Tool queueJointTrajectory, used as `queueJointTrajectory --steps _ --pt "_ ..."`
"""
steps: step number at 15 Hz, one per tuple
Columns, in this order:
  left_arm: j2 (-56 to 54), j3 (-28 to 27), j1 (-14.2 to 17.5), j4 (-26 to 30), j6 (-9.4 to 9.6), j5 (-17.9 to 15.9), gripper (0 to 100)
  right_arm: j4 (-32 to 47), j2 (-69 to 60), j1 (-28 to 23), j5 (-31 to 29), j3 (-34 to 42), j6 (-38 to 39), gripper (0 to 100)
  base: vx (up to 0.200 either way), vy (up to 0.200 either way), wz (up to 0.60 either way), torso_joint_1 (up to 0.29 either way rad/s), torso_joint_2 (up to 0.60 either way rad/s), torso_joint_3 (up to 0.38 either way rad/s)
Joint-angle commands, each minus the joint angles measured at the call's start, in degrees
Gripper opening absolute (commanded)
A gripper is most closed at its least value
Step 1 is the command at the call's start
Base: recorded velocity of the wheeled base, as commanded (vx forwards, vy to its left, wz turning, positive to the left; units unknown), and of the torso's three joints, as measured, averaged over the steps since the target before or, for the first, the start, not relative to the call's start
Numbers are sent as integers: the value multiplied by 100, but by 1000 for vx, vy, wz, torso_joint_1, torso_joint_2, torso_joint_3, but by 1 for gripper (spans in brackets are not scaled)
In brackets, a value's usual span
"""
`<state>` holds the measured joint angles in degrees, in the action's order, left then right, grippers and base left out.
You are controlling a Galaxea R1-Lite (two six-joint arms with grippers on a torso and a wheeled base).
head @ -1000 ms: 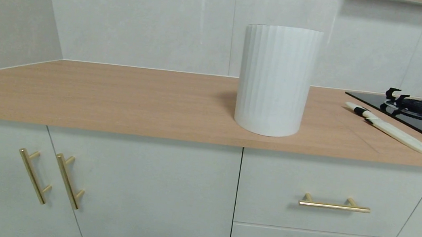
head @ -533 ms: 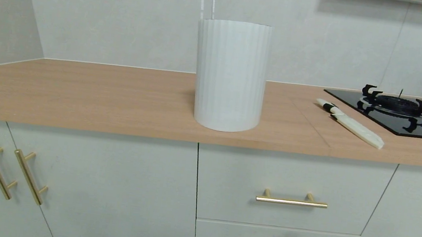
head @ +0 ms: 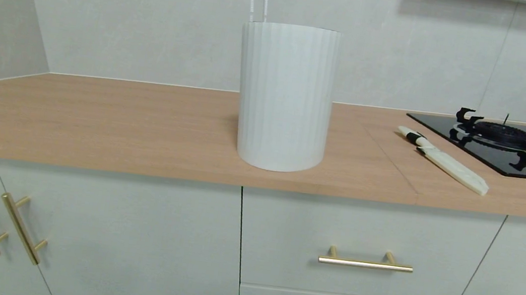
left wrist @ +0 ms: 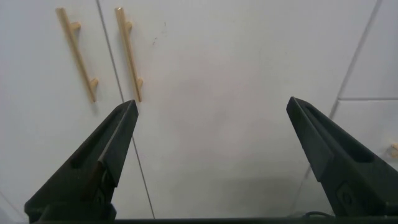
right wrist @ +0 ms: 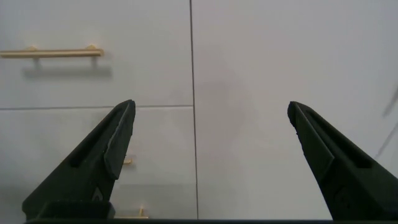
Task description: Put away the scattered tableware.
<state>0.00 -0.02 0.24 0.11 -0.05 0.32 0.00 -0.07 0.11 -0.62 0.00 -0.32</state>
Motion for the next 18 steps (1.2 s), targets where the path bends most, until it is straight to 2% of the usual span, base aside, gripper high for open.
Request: queueJointTrajectory --steps 1,14,18 --pt "0 2 2 -2 -4 3 100 0 7 -2 1 0 -3 100 0 0 0 0 0 0" --pt "0 2 2 -2 -4 3 100 0 7 -2 1 0 -12 100 0 0 0 0 0 0" --pt "0 2 2 -2 -4 3 100 0 7 -2 9 0 -12 100 0 0 0 66 -245 -239"
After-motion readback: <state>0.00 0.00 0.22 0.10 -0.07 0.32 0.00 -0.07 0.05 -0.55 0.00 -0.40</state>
